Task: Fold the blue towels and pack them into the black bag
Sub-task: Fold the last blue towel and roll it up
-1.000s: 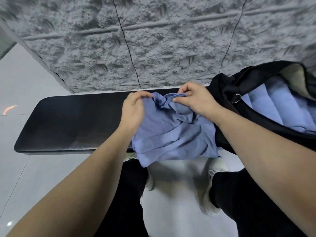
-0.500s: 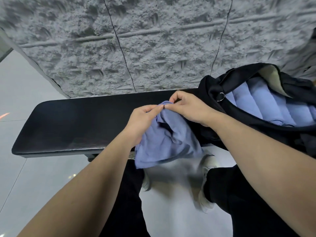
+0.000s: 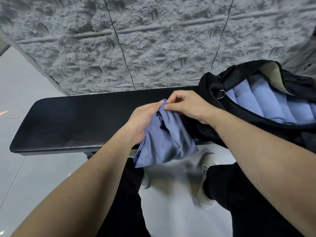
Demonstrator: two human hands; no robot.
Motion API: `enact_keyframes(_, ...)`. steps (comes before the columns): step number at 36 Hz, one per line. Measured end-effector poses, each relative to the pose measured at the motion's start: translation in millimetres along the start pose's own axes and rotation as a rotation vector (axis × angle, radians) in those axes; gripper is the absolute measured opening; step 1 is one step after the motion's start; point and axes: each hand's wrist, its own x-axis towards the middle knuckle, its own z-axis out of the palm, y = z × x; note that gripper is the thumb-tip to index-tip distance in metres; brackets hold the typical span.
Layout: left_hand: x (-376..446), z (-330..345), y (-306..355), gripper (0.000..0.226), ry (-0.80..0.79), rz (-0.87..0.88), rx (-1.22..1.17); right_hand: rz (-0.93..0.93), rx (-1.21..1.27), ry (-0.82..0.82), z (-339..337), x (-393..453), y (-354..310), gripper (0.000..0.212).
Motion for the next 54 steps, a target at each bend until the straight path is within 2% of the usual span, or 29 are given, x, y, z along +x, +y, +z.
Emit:
enact_keyframes(4, -2.9, -1.4, 0.2, 0.034, -0.02, 0.021, 0.011, -0.034, -0.026, 0.06, 2.2, 0.6, -1.3, 0.02)
enact_keyframes(8, -7.2, 0.6, 6.7, 0.024, 0.008, 0.043, 0.089, 0.042, -0.055, 0.045, -0.7, 0.5, -1.0, 0.03)
enact_keyframes(11, -8.3, -5.1, 11.4, 0.029, 0.084, 0.004, 0.017, 0.061, -0.085, 0.076, -3.8, -1.9, -0.7, 0.012)
enact_keyframes(14, -13.2, -20.1, 18.0, 0.03, 0.169, 0.011, -0.054, 0.077, -0.027, 0.174, -12.5, -4.7, 0.9, 0.01)
enact_keyframes(20, -27.6, -66.2, 35.9, 0.035, 0.232, 0.149, 0.122, 0.078, 0.015, 0.416, -31.9, -10.5, -6.3, 0.017)
enact_keyframes(25, -45.9, -98.9, 54.5, 0.033, 0.361, 0.241, 0.211, 0.092, -0.004, 0.483, -42.9, -21.2, -19.0, 0.013)
enact_keyframes(28, -53.3, -114.5, 63.1, 0.027, 0.418, 0.205, 0.343, 0.086, 0.006, 0.475, -46.3, -28.3, -23.9, 0.009)
enact_keyframes(31, -56.9, -120.0, 70.2, 0.01, 0.391, 0.11, 0.395, 0.093, -0.006, 0.415, -45.2, -35.1, -33.7, 0.01)
enact_keyframes(33, -61.2, -120.3, 75.2, 0.007, 0.378, 0.075, 0.389, 0.091, -0.02, 0.412, -45.1, -37.1, -39.1, 0.014)
enact_keyframes(36, -64.6, -123.7, 86.0, 0.002, 0.414, 0.101, 0.469, 0.085, -0.049, 0.42, -45.8, -37.1, -50.5, 0.02)
enact_keyframes(39, -63.7, -125.3, 101.8, 0.007, 0.442, 0.146, 0.54, 0.092, -0.043, 0.408, -47.4, -35.6, -68.3, 0.008)
enact_keyframes(42, -61.3, -122.7, 124.5, 0.01, 0.444, 0.173, 0.513, 0.078, -0.072, 0.405, -51.1, -29.3, -87.5, 0.005)
enact_keyframes(44, -59.6, -117.9, 142.0, 0.005, 0.414, 0.186, 0.469, 0.089, -0.075, 0.404, -52.6, -24.9, -101.5, 0.007)
enact_keyframes(48, -55.5, -104.9, 179.3, 0.015, 0.418, 0.262, 0.358, 0.078, 0.019, 0.409, -55.3, -15.2, -131.3, 0.012)
enact_keyframes(54, -50.5, -95.6, 219.3, 0.015, 0.394, 0.39, 0.284, 0.014, 0.116, 0.414, -61.1, -3.4, -167.4, 0.018)
